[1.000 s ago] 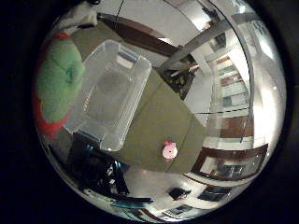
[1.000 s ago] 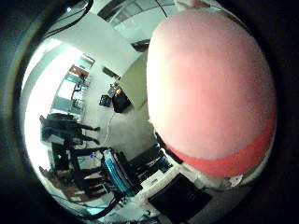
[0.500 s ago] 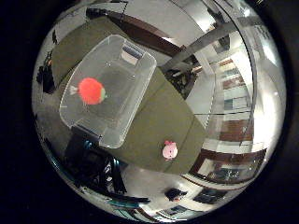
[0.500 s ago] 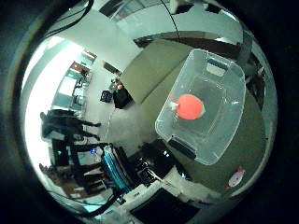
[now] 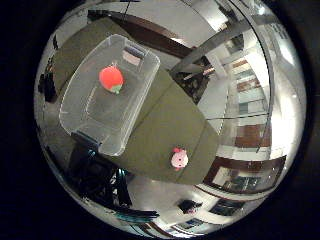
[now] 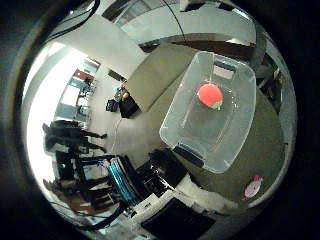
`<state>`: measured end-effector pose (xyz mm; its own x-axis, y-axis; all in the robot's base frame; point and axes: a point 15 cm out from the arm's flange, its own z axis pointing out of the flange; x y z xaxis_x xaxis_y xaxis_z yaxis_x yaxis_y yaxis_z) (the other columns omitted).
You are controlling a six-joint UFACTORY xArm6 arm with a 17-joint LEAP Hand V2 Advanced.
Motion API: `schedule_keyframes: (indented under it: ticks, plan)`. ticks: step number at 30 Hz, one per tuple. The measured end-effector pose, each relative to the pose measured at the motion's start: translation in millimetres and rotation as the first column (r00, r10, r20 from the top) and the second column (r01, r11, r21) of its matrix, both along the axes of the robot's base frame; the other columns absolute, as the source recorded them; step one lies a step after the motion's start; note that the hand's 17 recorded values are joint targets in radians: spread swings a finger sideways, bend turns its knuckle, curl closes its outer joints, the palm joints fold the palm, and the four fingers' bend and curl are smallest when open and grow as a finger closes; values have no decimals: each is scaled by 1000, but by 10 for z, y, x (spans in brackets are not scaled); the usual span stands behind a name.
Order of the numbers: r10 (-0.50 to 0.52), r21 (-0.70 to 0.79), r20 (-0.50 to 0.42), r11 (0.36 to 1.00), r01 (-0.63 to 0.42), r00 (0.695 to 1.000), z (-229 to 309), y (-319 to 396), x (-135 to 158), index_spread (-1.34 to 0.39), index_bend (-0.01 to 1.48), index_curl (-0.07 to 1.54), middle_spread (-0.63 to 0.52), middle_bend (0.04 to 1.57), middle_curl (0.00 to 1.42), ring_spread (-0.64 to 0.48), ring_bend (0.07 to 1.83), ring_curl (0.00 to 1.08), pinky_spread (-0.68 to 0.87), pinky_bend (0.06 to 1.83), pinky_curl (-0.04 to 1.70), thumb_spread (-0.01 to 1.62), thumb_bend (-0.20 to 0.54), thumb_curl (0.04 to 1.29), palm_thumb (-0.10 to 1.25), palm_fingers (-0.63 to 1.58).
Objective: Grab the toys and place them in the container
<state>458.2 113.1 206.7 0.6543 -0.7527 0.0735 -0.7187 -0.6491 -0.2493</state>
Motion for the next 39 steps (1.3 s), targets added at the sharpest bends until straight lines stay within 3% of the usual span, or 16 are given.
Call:
schedule_keyframes:
  ticks: [15, 30, 39]
  plan:
    - [-241, -39, -70, 970, 239, 968, -290, -1892, 103, -416, 171, 305, -40, 194, 324, 86, 351, 251, 271, 640, 78, 1033, -25, 279, 421, 203]
    - [-483, -65, -128, 875, 479, 866, -1071, -4045, 438, -407, 176, 305, -39, 194, 321, 96, 352, 245, 268, 661, 29, 1041, -24, 279, 441, 189]
    - [-590, -68, -151, 807, 587, 793, -1717, -4837, 217, -402, 176, 315, -25, 191, 318, 126, 328, 240, 286, 636, 15, 1055, -23, 279, 453, 176]
